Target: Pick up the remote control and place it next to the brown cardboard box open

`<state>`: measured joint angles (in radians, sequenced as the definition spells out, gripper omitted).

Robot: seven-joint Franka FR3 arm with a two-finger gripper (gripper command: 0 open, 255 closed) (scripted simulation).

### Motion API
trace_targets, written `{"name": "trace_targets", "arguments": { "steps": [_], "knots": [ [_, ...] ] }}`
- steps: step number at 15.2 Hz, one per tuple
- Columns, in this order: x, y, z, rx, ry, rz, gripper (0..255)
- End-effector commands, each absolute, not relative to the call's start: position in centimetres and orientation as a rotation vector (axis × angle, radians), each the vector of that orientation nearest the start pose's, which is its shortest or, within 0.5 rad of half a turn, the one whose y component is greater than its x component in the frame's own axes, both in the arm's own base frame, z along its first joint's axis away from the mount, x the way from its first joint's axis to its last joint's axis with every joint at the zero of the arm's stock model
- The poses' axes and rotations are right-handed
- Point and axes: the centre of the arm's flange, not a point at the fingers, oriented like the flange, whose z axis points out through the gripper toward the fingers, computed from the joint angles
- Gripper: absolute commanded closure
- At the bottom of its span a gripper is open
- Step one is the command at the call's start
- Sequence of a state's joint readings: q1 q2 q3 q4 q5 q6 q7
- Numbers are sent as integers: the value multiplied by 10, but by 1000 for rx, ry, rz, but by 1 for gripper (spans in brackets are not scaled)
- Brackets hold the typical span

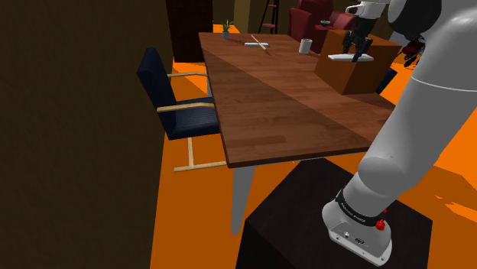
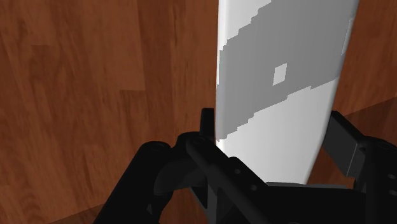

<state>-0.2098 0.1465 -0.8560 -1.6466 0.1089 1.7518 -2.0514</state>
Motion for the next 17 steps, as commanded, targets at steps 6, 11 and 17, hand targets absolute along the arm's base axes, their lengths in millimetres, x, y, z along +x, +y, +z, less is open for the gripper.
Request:
{"name": "trace_targets", "arguments": {
  "steps": [6, 11, 17],
  "knots": [
    [319, -502, 510, -2787, -1473, 5, 255],
    [319, -502, 484, -2787, -1473, 5, 255],
    [319, -502, 452, -2787, -1473, 5, 255]
  ]
}}
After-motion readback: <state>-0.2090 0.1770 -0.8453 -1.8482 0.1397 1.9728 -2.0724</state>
